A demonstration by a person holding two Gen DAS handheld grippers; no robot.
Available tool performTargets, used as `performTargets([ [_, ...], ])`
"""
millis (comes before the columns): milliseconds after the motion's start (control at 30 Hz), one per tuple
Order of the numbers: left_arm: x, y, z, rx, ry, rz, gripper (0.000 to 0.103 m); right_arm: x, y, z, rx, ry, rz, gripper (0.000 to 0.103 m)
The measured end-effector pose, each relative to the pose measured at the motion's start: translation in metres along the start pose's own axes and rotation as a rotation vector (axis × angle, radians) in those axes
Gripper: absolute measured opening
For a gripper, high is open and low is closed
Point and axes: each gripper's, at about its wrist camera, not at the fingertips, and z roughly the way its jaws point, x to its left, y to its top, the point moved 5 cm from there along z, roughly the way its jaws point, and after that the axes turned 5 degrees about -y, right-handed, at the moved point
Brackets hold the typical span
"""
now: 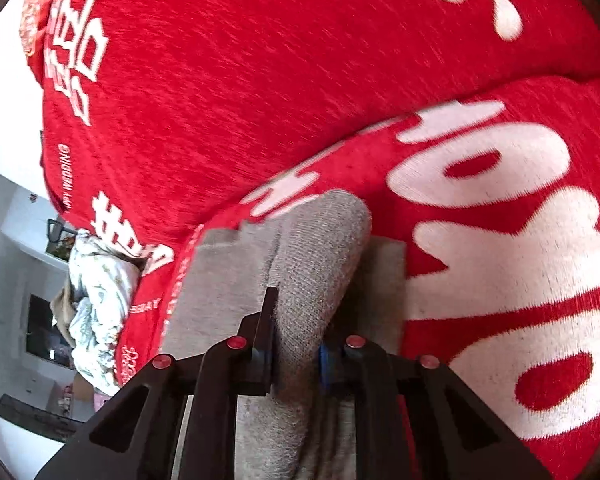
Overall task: Fold small clothes
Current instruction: 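Lower the folded grey sweater onto the sofa and open both grippers, then move both grippers to the folded sweater's side edge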
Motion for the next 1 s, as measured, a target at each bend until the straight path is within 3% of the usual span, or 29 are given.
performTargets([
  [400,-0.002,-0.003,0.002,0.012,0.01,0.009,0.01,-0.009,-0.001,-0.002,-0.006,-0.013,0.016,0.017],
  [433,-0.003,-0.004,0.002,0.017,0.013,0.008,0.011,-0.01,-0.001,-0.002,-0.004,-0.008,0.025,0.021],
  [500,-0.002,-0.006,-0.002,0.019,0.011,0.008,0.037,-0.011,-0.002,-0.006,-0.005,-0.018,0.043,0.026],
  [533,-0.003,-0.007,-0.004,0.013,0.007,0.005,0.068,-0.012,-0.002,-0.009,-0.013,-0.029,0.046,0.031],
  [567,-0.003,-0.008,-0.009,-0.008,0.013,0.0,0.078,-0.011,-0.003,-0.013,-0.021,-0.038,0.045,0.031],
  [667,-0.008,-0.011,-0.02,-0.029,0.009,0.019,0.078,-0.012,-0.003,-0.026,-0.041,-0.056,0.052,0.032],
  [800,-0.006,-0.016,-0.035,-0.03,-0.025,0.009,0.078,-0.001,-0.01,-0.048,-0.08,-0.049,0.03,0.044],
  [933,0.012,-0.013,-0.061,-0.076,-0.062,-0.021,0.078,0.024,-0.023,-0.064,-0.109,0.026,-0.025,0.051],
  [1000,0.029,-0.006,-0.073,-0.116,-0.042,-0.054,0.078,0.039,-0.032,-0.067,-0.107,0.098,-0.047,0.052],
])
